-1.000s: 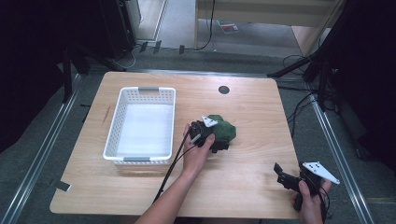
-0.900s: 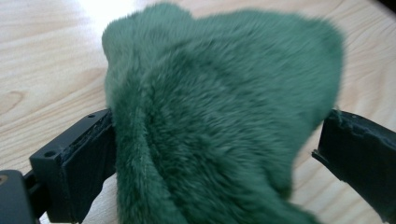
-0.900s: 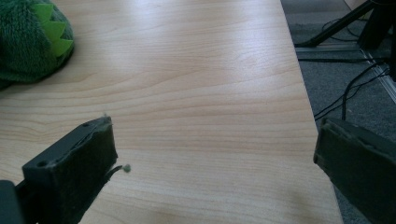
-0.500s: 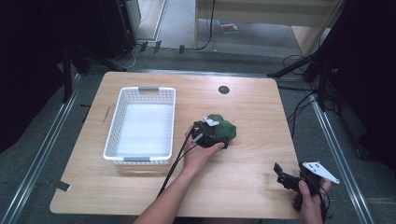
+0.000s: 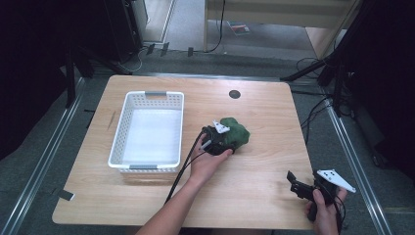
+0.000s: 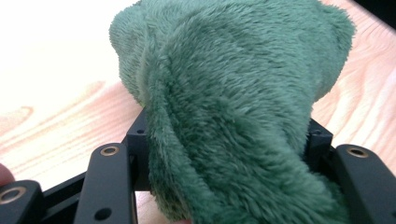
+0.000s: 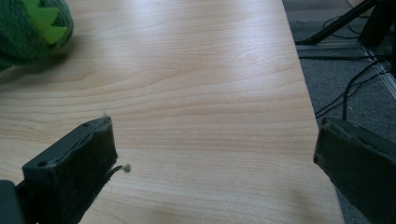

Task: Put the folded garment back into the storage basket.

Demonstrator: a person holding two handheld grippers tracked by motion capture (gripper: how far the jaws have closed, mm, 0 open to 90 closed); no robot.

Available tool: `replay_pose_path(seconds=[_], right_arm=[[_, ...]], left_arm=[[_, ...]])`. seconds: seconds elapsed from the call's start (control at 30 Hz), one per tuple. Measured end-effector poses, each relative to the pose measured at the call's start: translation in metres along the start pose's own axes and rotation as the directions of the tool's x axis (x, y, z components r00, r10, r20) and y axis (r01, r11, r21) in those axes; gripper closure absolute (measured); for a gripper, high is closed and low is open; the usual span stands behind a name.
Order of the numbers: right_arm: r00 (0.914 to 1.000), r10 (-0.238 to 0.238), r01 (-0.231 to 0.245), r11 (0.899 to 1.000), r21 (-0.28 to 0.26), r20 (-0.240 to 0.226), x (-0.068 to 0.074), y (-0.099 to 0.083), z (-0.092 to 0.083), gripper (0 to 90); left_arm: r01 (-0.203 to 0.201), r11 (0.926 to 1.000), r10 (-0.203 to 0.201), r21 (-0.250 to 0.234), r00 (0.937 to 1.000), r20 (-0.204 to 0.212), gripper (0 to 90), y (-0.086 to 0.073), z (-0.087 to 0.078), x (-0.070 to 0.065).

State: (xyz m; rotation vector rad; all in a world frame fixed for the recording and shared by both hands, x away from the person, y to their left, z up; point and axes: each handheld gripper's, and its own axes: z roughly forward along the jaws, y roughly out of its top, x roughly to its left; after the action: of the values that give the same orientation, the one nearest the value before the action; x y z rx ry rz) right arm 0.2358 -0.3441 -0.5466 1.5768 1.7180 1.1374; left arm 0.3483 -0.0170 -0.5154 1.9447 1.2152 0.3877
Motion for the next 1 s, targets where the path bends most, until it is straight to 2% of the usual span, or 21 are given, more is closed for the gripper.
replay_pose_path(seconds=[0.27,0.4,0.8,1.0], right_arm=[[1.0,0.0,0.0,1.0,0.0,0.001,0.0,0.0,0.0,0.0],[1.0,0.0,0.0,1.0,0.001,0.001,0.0,0.0,0.0,0.0],[1.0,0.0,0.0,1.0,0.001,0.002,0.0,0.0,0.0,0.0],[1.0,-0.002,0.002,1.0,-0.003,-0.001,0.0,0.0,0.0,0.0]], left_arm=[[0.011,0.9988,-0.009,-0.047,0.9996,0.027,41.4,0.01,-0.021,0.002],[0.0,0.9981,0.003,-0.062,0.9992,0.04,41.3,0.013,-0.033,0.001],[0.003,0.9923,0.002,-0.123,0.9993,0.038,41.2,0.02,-0.063,0.01],[0.01,0.9882,-0.006,-0.153,0.9996,0.027,41.2,0.02,-0.078,0.021]])
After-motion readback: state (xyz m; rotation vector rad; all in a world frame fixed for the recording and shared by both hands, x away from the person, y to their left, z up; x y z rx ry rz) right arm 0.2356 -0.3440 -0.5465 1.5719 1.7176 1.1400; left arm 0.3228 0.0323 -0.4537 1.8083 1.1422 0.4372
